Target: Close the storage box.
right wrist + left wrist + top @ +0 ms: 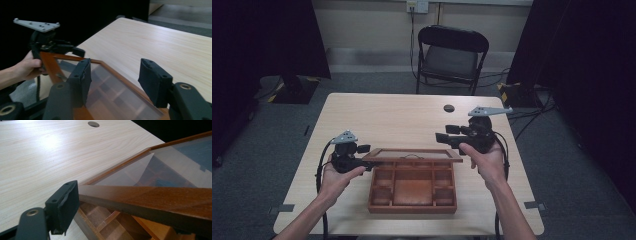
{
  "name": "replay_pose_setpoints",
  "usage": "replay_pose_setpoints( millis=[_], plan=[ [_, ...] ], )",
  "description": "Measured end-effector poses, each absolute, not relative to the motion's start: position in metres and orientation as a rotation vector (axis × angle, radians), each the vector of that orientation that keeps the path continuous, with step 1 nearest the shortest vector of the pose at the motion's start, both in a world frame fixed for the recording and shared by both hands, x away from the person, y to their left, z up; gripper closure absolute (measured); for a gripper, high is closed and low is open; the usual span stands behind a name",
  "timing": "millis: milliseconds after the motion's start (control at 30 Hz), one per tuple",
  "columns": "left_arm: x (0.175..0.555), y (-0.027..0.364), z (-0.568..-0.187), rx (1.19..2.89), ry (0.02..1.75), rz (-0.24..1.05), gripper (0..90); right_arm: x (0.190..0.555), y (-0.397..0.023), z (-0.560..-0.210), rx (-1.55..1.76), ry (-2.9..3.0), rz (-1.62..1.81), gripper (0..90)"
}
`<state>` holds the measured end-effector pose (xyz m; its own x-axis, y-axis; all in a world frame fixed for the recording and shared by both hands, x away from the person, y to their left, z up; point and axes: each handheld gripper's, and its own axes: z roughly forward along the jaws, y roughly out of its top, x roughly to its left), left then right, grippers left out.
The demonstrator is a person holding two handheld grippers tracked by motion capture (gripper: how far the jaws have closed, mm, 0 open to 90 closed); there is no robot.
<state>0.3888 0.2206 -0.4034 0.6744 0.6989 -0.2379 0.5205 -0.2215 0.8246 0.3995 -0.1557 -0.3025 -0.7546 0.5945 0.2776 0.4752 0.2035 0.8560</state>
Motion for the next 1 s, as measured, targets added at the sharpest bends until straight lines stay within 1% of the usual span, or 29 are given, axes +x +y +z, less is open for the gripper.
replay_pose_setpoints(
  millis=[67, 133, 167, 200, 300, 367, 400, 467, 500, 600, 633, 800, 1000],
  plan=[
    [0.388, 0.221, -0.404, 1.887, 0.961, 0.235, 19.3, 0.399, -0.147, -0.3, 1.015, 2.387, 1.607, 49.3],
    [0.388, 0.22, -0.404, 1.885, 0.965, 0.242, 17.7, 0.4, -0.142, -0.3, 0.998, 2.407, 1.6, 50.7],
    [0.388, 0.22, -0.404, 1.882, 0.969, 0.244, 16.8, 0.4, -0.133, -0.299, 0.97, 2.446, 1.611, 55.6],
    [0.388, 0.22, -0.404, 1.882, 0.971, 0.242, 16.8, 0.4, -0.133, -0.299, 0.97, 2.446, 1.611, 55.6],
    [0.387, 0.22, -0.405, 1.885, 0.96, 0.245, 16.7, 0.397, -0.119, -0.299, 0.912, 2.521, 1.631, 60.2],
    [0.387, 0.22, -0.405, 1.885, 0.962, 0.245, 16.7, 0.396, -0.116, -0.299, 0.896, 2.54, 1.628, 60.6],
    [0.387, 0.22, -0.405, 1.884, 0.962, 0.245, 16.6, 0.394, -0.111, -0.299, 0.881, 2.561, 1.64, 63.5],
    [0.386, 0.221, -0.405, 1.891, 0.962, 0.248, 16.6, 0.393, -0.109, -0.299, 0.873, 2.578, 1.651, 64.3],
    [0.385, 0.22, -0.406, 1.892, 0.962, 0.247, 16.6, 0.392, -0.105, -0.3, 0.856, 2.605, 1.657, 67.9],
    [0.384, 0.22, -0.407, 1.891, 0.96, 0.246, 16.5, 0.393, -0.102, -0.303, 0.853, 2.629, 1.652, 70.4],
    [0.384, 0.221, -0.407, 1.889, 0.962, 0.243, 16.5, 0.394, -0.1, -0.306, 0.854, 2.666, 1.66, 73.3],
    [0.385, 0.221, -0.407, 1.897, 0.958, 0.245, 16.5, 0.394, -0.095, -0.317, 0.862, 2.75, 1.606, 77.8],
    [0.384, 0.221, -0.407, 1.897, 0.957, 0.244, 16.4, 0.397, -0.093, -0.322, 0.881, 2.779, 1.592, 79.8]
  ],
)
